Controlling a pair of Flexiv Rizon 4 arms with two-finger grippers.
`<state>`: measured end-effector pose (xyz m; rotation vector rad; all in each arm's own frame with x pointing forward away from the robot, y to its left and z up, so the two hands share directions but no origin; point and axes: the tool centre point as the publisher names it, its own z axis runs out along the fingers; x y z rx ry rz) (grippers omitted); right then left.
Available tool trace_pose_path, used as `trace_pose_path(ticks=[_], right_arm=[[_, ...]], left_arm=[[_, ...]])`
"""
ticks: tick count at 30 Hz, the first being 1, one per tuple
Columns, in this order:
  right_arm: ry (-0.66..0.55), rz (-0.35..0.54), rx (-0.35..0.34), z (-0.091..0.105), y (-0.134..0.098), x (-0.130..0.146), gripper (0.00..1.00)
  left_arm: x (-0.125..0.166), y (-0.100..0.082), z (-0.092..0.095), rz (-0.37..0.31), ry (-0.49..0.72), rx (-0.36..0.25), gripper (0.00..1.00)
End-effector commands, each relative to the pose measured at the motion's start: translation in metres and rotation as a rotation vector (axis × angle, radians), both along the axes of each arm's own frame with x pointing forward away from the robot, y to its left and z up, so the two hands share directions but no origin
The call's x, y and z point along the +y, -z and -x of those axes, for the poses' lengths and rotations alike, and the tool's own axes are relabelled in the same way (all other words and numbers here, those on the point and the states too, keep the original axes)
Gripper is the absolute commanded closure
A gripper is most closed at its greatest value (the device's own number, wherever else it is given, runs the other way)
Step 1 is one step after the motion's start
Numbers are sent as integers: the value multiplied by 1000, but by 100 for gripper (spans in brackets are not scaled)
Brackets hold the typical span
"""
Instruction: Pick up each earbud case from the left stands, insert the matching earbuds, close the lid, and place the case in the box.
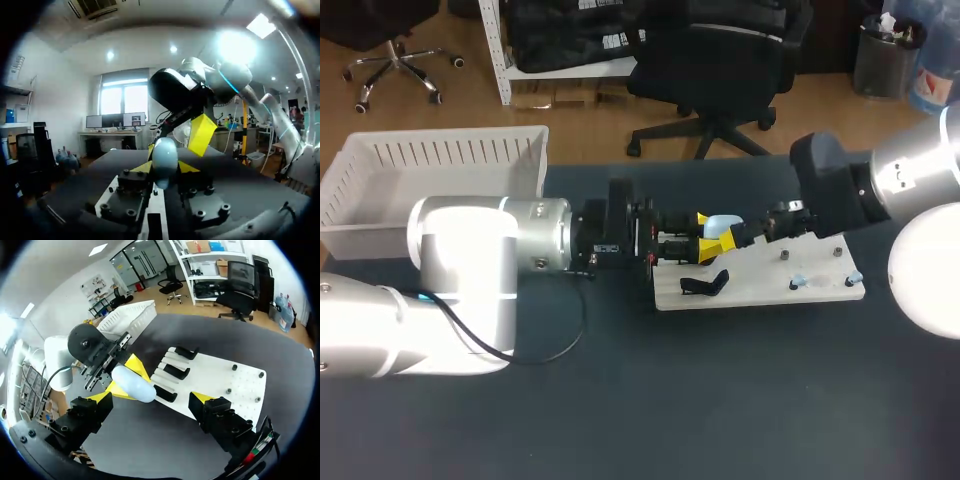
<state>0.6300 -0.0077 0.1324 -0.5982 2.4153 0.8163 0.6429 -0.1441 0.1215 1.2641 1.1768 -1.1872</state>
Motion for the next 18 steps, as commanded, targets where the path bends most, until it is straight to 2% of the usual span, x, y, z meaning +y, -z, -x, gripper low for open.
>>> trace_pose_path(ticks=[1, 18], right_arm=[[6, 7, 6, -5, 2, 1, 0], [40, 21, 12, -12, 4, -4, 0]], left_arm=[[0, 0, 2, 3, -7, -2, 100], [0, 0, 2, 3, -7, -2, 100]])
